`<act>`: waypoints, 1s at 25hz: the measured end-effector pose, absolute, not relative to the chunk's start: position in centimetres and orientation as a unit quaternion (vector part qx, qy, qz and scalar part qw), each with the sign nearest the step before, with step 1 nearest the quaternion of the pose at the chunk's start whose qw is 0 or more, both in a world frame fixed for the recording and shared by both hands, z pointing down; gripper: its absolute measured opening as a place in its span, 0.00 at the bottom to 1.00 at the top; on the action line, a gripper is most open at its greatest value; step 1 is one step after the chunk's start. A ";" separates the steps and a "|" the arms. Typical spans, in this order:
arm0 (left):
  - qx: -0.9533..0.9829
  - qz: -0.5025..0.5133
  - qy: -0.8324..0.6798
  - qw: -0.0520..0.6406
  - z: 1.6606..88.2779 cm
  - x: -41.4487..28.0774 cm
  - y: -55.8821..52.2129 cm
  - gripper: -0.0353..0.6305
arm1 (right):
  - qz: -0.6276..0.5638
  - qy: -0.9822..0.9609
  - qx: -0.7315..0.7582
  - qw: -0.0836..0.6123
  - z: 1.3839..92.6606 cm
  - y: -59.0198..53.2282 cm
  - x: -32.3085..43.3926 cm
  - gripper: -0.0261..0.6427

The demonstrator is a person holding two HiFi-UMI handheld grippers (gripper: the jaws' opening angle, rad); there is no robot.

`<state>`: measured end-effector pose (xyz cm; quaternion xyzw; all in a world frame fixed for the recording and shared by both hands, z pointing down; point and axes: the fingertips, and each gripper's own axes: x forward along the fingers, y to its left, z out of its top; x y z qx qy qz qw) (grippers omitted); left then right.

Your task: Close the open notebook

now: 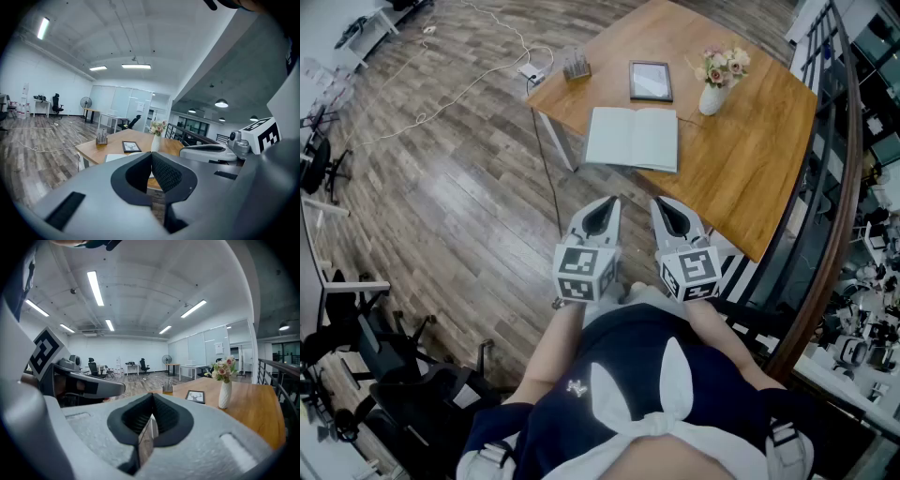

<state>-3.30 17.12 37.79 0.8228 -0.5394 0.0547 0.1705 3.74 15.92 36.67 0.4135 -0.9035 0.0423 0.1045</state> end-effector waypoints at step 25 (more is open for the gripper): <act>0.838 0.067 -0.503 0.201 41.6 -7.9 12.0 0.08 | 0.063 -0.875 0.463 0.124 40.0 12.3 0.5 0.03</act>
